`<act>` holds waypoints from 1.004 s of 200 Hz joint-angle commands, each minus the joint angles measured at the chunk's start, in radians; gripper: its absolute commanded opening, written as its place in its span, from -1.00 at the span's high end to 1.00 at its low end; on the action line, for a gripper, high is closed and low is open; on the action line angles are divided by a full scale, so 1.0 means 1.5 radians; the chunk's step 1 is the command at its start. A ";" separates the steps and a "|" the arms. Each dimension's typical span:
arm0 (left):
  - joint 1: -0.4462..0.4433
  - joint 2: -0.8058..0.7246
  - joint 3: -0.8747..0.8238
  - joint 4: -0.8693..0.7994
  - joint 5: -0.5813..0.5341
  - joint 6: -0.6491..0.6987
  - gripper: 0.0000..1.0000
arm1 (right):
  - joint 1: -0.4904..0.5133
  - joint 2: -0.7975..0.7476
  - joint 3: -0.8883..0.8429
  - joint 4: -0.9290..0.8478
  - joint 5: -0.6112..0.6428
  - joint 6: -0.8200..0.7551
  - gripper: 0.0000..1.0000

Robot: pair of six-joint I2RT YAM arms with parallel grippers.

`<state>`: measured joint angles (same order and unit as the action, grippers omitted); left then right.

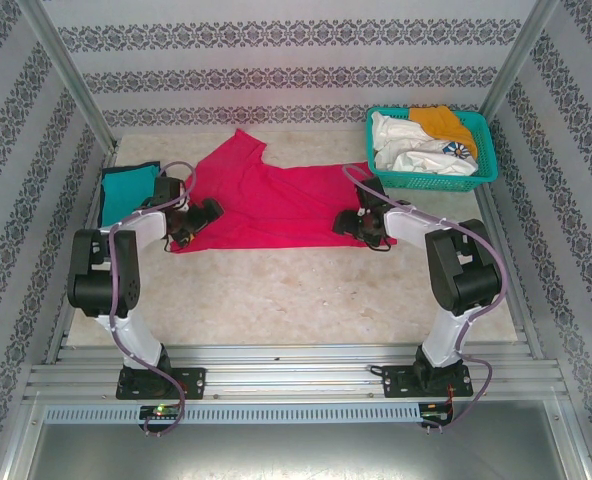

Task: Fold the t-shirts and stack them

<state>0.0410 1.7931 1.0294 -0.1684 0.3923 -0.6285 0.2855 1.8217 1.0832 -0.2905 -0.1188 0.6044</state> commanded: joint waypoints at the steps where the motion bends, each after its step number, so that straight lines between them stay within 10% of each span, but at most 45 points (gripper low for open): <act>1: 0.020 0.032 0.014 0.011 -0.018 0.028 -1.00 | -0.018 0.001 -0.019 -0.040 0.028 0.021 -0.49; 98: 0.034 0.032 0.038 -0.072 -0.004 0.083 -1.00 | -0.027 0.013 0.001 -0.072 0.025 0.027 -0.49; 201: 0.032 -0.264 -0.277 -0.105 0.034 0.000 -1.00 | 0.013 -0.191 -0.253 -0.089 -0.001 0.132 -0.49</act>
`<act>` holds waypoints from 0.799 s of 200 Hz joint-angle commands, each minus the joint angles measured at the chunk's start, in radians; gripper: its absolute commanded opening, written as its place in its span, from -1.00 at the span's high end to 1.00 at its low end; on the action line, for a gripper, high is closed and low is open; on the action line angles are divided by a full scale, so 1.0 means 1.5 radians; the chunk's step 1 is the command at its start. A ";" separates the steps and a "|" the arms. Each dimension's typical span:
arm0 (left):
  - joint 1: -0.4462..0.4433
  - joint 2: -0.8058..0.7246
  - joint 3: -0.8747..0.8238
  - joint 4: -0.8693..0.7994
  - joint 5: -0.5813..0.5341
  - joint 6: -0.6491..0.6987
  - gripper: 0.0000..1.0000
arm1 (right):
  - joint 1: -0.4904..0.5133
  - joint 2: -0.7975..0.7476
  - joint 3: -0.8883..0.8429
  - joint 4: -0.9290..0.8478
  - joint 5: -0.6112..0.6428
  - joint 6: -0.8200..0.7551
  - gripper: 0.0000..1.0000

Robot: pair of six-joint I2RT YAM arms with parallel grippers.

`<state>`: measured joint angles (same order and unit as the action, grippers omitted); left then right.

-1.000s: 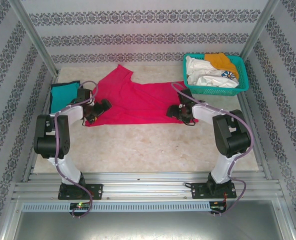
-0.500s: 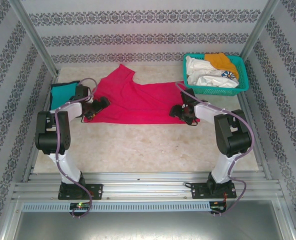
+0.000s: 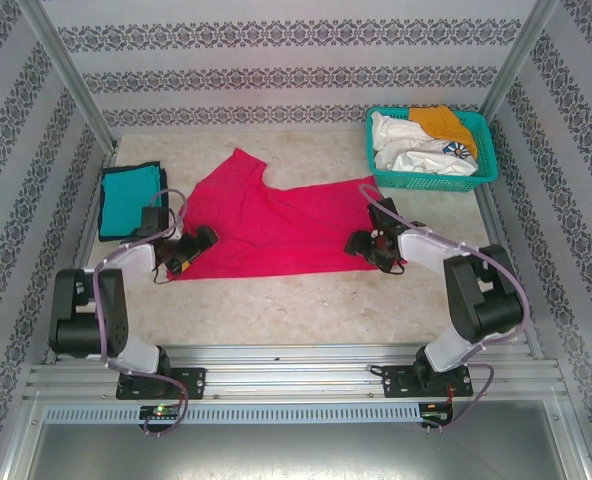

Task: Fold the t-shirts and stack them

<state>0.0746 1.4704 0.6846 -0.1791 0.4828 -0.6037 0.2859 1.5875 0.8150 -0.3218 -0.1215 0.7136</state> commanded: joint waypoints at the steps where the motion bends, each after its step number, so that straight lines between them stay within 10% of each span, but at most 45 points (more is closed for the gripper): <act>1: 0.011 -0.053 -0.049 -0.102 -0.027 -0.017 -1.00 | 0.014 -0.038 -0.077 -0.069 0.001 0.060 -0.49; 67: -0.015 -0.226 -0.002 -0.246 -0.105 -0.013 -1.00 | 0.025 -0.221 -0.085 -0.115 0.071 0.004 -0.46; 160: -0.179 0.074 0.118 -0.022 -0.091 -0.093 -1.00 | 0.065 0.041 0.088 -0.053 0.073 -0.019 -0.48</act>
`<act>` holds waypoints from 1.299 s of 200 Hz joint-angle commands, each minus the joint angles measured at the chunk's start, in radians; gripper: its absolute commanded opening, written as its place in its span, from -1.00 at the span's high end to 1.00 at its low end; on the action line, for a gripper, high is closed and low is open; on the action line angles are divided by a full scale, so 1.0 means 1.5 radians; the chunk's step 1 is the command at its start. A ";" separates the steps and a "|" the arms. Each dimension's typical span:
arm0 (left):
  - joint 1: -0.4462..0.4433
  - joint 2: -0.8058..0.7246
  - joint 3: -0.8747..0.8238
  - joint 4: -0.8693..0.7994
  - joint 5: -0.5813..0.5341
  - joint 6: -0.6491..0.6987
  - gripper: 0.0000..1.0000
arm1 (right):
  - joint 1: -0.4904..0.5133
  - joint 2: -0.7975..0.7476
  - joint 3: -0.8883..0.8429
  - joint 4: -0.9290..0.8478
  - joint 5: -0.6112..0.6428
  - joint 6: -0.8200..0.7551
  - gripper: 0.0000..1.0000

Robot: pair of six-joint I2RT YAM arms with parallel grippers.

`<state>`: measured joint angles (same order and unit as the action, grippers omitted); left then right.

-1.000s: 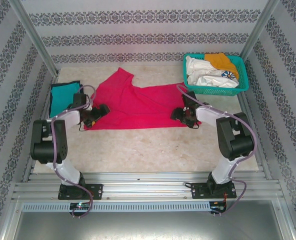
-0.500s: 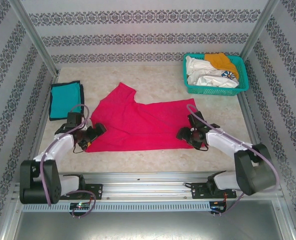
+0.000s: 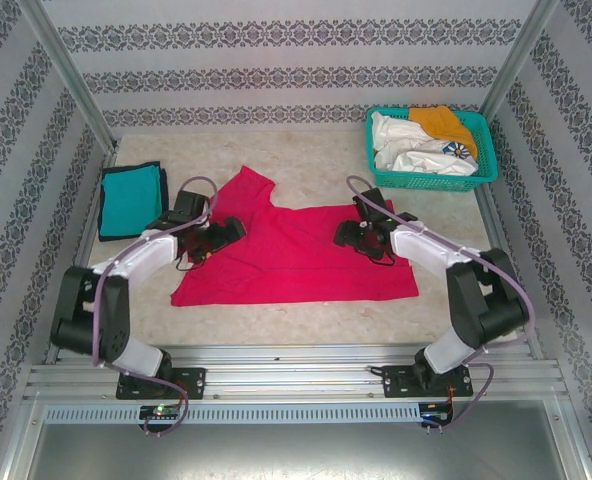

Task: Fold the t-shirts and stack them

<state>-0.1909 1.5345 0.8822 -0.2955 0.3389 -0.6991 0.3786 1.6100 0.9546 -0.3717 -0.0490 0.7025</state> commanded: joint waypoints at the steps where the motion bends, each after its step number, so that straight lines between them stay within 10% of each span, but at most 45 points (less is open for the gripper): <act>1: -0.002 0.032 -0.014 0.057 0.005 -0.030 -1.00 | 0.003 0.026 -0.006 -0.020 0.026 -0.013 -0.48; 84: -0.002 -0.049 -0.083 0.000 -0.030 -0.006 -1.00 | 0.022 -0.055 -0.101 -0.022 0.021 -0.003 -0.47; 172: 0.055 0.258 0.391 -0.194 -0.165 0.200 -0.99 | 0.040 -0.067 0.030 -0.002 0.004 -0.065 -0.47; 228: 0.064 0.522 0.742 -0.421 -0.173 0.342 -0.30 | 0.040 -0.073 0.009 -0.004 0.016 -0.059 -0.48; 260: 0.071 0.576 0.813 -0.475 -0.181 0.369 -0.22 | 0.036 -0.086 -0.008 -0.005 0.028 -0.057 -0.47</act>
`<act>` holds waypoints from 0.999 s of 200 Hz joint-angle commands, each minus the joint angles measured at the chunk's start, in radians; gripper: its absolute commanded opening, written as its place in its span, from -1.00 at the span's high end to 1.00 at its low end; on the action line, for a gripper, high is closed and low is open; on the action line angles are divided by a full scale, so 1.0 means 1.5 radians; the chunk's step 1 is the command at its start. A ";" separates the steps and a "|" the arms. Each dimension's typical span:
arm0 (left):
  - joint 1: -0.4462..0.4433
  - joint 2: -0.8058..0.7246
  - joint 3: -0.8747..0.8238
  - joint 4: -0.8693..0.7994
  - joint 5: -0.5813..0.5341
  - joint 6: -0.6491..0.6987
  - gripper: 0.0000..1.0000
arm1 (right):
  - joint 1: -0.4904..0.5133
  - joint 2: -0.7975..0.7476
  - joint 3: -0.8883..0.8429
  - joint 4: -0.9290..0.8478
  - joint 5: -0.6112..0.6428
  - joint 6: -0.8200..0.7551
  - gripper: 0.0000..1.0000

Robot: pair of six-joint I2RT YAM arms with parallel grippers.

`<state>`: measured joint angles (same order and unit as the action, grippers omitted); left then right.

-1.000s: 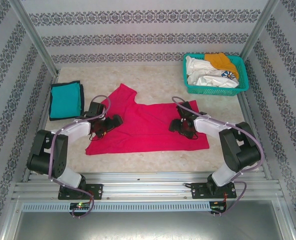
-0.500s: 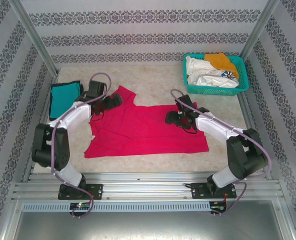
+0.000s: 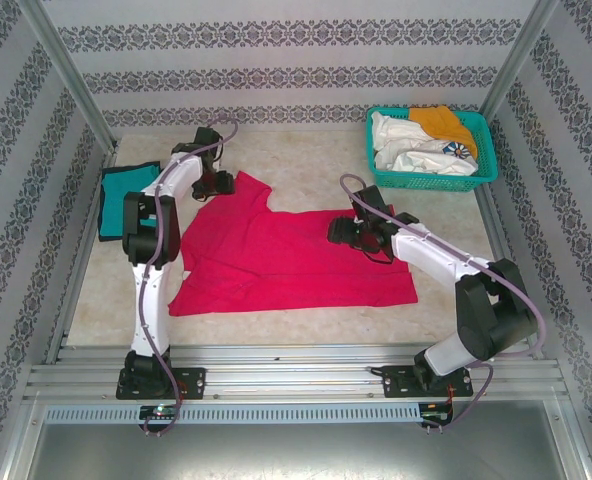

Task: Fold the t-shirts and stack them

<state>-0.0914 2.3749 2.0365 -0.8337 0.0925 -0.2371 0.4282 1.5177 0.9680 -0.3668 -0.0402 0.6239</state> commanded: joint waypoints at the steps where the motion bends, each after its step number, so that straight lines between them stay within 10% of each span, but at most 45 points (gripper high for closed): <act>1: 0.005 0.015 0.044 -0.116 -0.017 0.061 -0.22 | 0.003 -0.025 -0.018 -0.009 0.023 -0.005 -0.48; 81: 0.022 0.029 0.045 -0.118 0.014 0.064 0.24 | -0.002 -0.027 -0.042 -0.009 0.028 0.006 -0.48; 136: 0.023 0.027 0.037 -0.108 0.028 0.061 1.00 | -0.016 -0.030 -0.044 -0.014 0.032 0.003 -0.48; 200: 0.024 -0.042 -0.005 -0.050 0.064 0.063 1.00 | -0.076 -0.027 -0.025 -0.025 0.054 -0.006 -0.47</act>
<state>-0.0639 2.3955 2.0689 -0.9554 0.1452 -0.1562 0.3656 1.4872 0.9131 -0.3756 -0.0101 0.6239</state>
